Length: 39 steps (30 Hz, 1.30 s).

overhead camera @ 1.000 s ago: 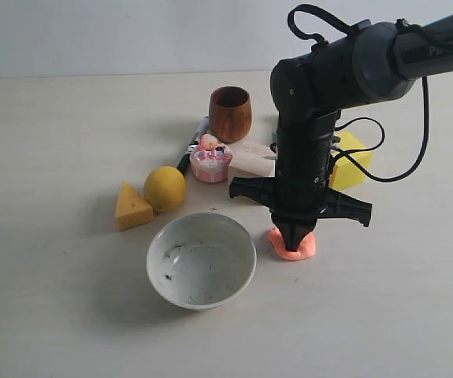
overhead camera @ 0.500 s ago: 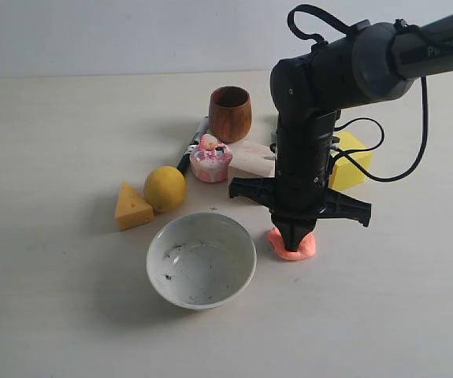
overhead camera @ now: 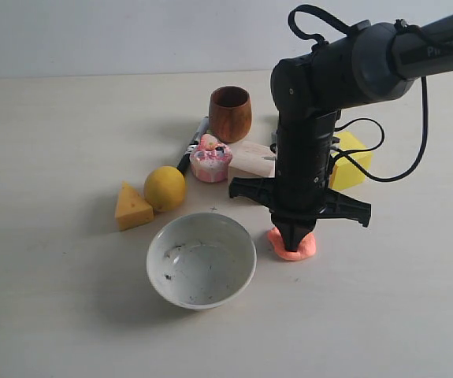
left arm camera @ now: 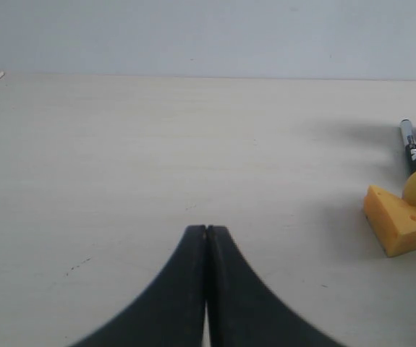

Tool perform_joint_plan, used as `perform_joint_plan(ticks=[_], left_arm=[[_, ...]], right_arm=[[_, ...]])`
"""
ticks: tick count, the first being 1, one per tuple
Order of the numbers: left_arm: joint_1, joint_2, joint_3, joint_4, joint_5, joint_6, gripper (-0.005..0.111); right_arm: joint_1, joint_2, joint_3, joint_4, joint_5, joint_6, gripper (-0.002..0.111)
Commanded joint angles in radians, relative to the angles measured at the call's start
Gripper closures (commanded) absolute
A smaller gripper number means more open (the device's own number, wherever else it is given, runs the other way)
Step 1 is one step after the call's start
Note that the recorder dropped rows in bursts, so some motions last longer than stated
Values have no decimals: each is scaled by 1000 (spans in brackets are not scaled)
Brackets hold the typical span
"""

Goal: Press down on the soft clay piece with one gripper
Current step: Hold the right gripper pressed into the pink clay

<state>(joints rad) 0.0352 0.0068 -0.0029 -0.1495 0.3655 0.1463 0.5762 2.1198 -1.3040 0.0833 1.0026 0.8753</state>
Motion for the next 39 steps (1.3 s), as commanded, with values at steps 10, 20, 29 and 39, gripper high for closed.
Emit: perform_joint_plan(ticks=[10, 20, 29, 39], left_arm=[[-6, -7, 3, -8, -7, 1, 107], [-6, -7, 3, -8, -7, 1, 107], [-6, -7, 3, -8, -7, 1, 107], [-6, -7, 3, -8, -7, 1, 107]], right_arm=[[9, 80, 30, 67, -74, -11, 107], [9, 72, 30, 67, -81, -16, 107], [9, 4, 30, 8, -99, -13, 107], [9, -47, 30, -24, -139, -13, 107]])
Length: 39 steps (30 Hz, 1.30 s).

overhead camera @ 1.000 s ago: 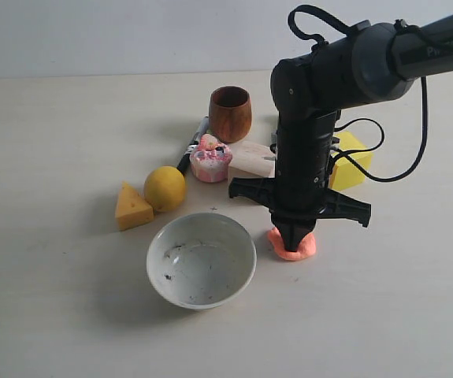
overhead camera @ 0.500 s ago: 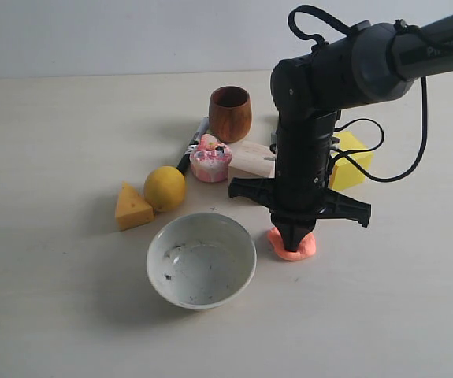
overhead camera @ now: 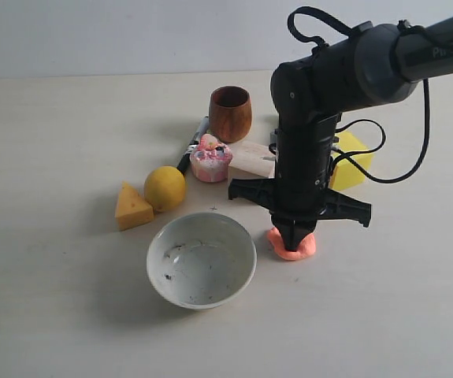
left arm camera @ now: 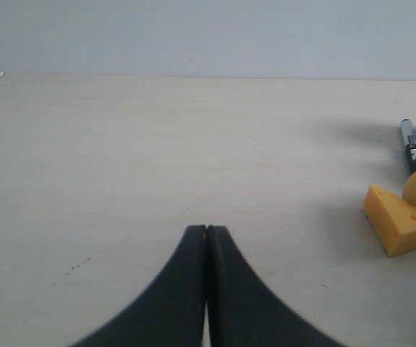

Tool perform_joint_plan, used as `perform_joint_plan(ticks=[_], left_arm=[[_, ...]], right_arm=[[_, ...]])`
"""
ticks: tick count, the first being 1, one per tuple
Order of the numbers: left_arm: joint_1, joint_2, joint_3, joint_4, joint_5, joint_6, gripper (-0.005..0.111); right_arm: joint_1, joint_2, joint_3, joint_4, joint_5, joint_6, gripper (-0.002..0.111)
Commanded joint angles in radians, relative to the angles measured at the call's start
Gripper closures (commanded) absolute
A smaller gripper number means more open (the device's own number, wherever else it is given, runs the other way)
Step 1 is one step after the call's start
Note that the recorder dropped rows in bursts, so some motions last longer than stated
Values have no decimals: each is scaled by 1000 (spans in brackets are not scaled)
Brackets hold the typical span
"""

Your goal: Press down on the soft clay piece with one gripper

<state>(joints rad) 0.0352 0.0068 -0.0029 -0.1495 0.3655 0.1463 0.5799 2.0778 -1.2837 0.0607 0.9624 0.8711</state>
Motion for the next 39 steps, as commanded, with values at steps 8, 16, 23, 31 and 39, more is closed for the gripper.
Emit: perform_joint_plan(ticks=[8, 16, 23, 31, 39], left_arm=[[-6, -7, 3, -8, -7, 1, 107], [-6, -7, 3, -8, -7, 1, 107], [-6, -7, 3, -8, -7, 1, 107], [-6, -7, 3, -8, -7, 1, 107], [-6, -7, 3, -8, -7, 1, 107]], right_arm=[[6, -39, 10, -35, -116, 9, 107], [6, -67, 10, -45, -93, 12, 107], [55, -282, 14, -270, -95, 82, 107], [173, -542, 128, -635, -84, 300, 107], [187, -778, 136, -619, 9, 300, 107]])
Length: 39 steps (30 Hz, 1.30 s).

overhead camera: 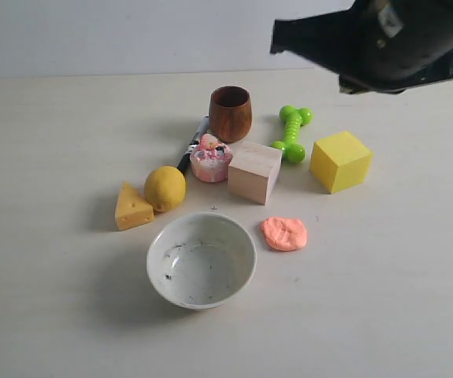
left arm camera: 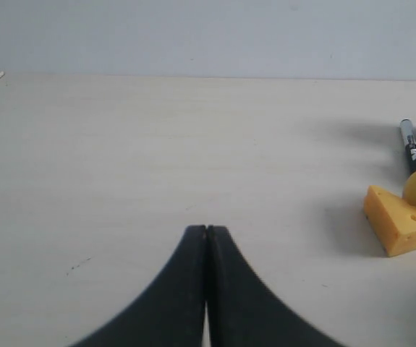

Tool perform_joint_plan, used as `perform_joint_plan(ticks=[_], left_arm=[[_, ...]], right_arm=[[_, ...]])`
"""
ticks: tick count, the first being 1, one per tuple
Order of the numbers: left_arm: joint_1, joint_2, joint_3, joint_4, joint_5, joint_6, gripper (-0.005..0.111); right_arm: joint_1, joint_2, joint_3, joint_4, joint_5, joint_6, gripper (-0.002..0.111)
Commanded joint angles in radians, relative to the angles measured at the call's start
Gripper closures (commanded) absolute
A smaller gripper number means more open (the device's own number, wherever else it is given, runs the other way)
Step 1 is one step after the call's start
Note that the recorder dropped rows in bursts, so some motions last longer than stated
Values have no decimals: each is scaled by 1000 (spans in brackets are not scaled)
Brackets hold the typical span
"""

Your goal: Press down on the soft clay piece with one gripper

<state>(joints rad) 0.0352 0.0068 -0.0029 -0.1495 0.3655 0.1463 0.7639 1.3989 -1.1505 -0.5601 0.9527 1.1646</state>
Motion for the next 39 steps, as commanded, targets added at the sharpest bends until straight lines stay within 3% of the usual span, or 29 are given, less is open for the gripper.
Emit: perform_joint_plan(ticks=[1, 14, 21, 25, 29, 33, 39], left_arm=[[-6, -7, 3, -8, -7, 1, 107], [-6, -7, 3, -8, -7, 1, 107], [-6, -7, 3, -8, -7, 1, 107], [-6, -7, 3, -8, -7, 1, 107], [-6, -7, 3, -8, -7, 1, 107], [-6, -7, 3, -8, -7, 1, 107], [-6, -7, 3, -8, -7, 1, 107]], right_arm=[[3, -121, 3, 2, 10, 6, 107], [3, -289, 3, -72, 5, -46, 107], [-8, -346, 7, -182, 146, -97, 107], [-122, -363, 7, -132, 128, -225, 107], [-316, -396, 33, 30, 10, -441, 107], [-537, -477, 128, 233, -160, -662, 107], [-778, -673, 323, 397, -286, -853, 107]])
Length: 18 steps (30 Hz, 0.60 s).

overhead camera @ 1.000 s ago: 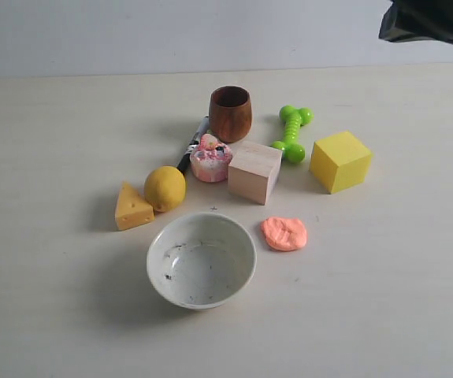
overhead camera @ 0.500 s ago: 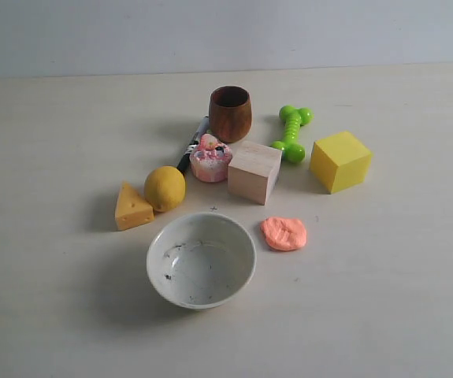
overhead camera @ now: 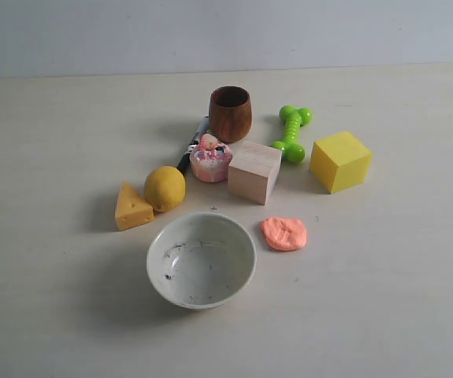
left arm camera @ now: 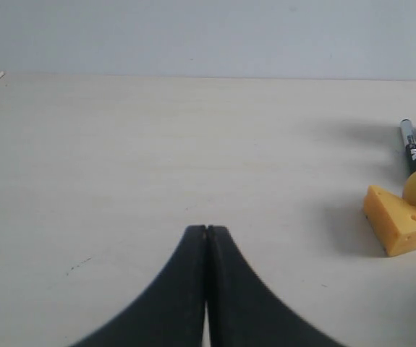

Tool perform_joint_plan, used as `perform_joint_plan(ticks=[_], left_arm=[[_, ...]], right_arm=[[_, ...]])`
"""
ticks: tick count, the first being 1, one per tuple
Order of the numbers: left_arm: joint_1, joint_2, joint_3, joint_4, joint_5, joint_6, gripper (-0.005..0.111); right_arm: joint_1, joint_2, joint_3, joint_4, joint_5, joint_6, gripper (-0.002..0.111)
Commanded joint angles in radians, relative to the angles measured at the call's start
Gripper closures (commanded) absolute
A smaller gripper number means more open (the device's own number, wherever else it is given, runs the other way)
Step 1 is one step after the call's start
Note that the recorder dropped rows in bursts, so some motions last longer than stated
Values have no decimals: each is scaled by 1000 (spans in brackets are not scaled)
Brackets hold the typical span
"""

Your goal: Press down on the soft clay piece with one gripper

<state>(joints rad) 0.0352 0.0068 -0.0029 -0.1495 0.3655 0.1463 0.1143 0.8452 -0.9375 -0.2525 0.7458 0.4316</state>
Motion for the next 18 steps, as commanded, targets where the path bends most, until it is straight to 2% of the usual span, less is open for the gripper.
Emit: perform_joint_plan(ticks=[1, 9, 18], left_arm=[[-6, -7, 3, -8, -7, 1, 107], [-6, -7, 3, -8, -7, 1, 107], [-6, -7, 3, -8, -7, 1, 107]], right_arm=[[-156, -158, 145, 94, -94, -136, 107], [-314, -497, 389, 96, -183, -159, 107], [-324, -678, 520, 123, -276, -204, 107]])
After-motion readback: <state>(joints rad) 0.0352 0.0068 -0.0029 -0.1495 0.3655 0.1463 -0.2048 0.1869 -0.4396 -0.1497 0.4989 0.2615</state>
